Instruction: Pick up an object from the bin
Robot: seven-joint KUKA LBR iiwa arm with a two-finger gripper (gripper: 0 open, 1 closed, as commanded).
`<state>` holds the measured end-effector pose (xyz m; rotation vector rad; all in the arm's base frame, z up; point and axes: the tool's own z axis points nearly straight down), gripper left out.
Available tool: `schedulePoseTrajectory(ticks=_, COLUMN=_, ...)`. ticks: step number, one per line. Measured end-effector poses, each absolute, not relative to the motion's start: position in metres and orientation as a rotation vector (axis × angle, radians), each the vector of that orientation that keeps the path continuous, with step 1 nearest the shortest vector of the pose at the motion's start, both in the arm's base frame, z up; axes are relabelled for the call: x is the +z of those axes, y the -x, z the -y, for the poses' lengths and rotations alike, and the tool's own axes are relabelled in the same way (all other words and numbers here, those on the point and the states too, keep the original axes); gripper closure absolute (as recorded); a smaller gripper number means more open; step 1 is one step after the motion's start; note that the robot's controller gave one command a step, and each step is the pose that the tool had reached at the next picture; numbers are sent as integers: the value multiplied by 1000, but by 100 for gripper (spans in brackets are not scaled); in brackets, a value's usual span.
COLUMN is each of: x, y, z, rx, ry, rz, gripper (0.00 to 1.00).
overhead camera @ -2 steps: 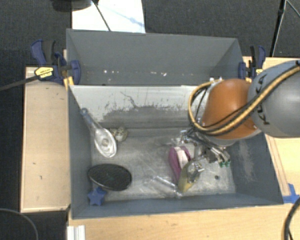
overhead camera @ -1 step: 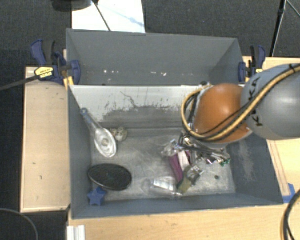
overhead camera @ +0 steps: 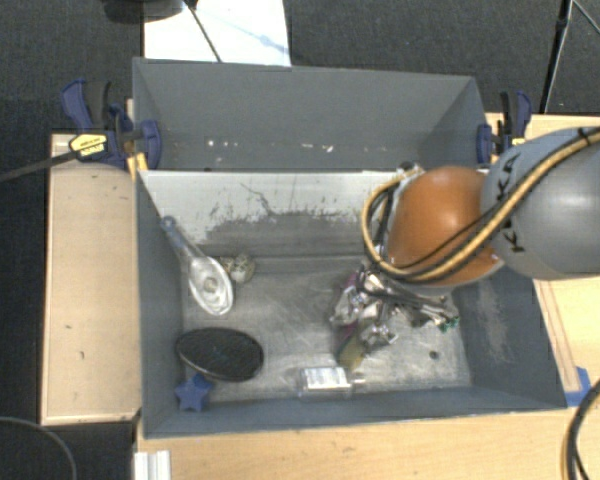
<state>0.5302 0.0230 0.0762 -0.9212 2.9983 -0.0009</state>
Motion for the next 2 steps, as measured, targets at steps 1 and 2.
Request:
schedulePoseTrajectory(ticks=1, x=178, y=-541, z=-10, rx=-4, ry=835, rz=-3017, gripper=100)
schedulePoseTrajectory(ticks=2, x=282, y=-536, z=-1, rx=-5, ry=826, rz=-3019, gripper=100)
